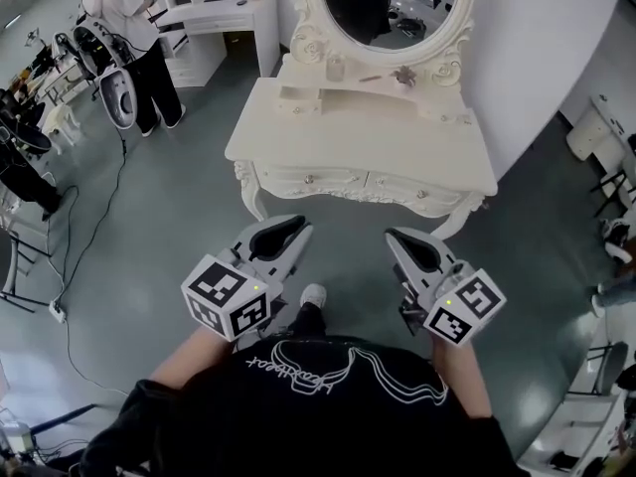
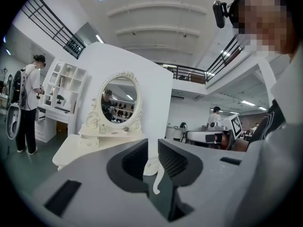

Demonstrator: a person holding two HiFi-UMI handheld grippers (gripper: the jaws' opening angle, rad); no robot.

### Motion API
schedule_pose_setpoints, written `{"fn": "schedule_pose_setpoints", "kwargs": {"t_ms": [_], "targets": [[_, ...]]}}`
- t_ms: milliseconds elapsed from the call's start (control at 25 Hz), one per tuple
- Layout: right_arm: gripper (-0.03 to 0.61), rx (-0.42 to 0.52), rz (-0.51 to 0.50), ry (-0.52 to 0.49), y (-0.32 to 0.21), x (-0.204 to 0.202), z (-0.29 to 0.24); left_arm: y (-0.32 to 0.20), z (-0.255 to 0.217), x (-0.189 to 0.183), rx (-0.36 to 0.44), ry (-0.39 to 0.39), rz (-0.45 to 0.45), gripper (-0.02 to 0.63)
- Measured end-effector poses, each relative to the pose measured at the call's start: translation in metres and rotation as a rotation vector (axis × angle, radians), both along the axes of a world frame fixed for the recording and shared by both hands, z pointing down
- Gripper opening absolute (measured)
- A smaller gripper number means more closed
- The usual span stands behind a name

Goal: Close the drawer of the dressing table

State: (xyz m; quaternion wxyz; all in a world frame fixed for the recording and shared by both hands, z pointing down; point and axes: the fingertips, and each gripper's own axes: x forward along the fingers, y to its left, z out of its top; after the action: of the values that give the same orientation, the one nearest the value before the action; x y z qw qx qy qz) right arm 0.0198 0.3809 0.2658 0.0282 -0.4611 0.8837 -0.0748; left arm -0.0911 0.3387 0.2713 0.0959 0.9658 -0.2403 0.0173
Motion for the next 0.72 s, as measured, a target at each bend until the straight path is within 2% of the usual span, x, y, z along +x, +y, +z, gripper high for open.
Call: {"fn": "schedule_pose_setpoints", "kwargs": {"t_ms": [40,280,440,720], "targets": [[0.003,-0.005,-0.004,-0.007,-0.004,0.000,0.002,-0.005,0.004,-0.001,-0.009,-0.004,-0.008,0.069],[0.003,-0.032,-0.031,-0.024,-0.042,0.004,0.013,-0.052,0.027,-0.006,-0.050,-0.022,-0.077,0.179],[0.003,-0.062,-0.028,-0.039,-0.081,0.015,0.027,-0.096,0.044,0.002,-0.069,-0.046,-0.099,0.208],[0.003,-0.120,0.001,-0.061,-0.171,0.048,0.043,-0.190,0.066,0.034,-0.102,-0.096,-0.088,0.230]]}}
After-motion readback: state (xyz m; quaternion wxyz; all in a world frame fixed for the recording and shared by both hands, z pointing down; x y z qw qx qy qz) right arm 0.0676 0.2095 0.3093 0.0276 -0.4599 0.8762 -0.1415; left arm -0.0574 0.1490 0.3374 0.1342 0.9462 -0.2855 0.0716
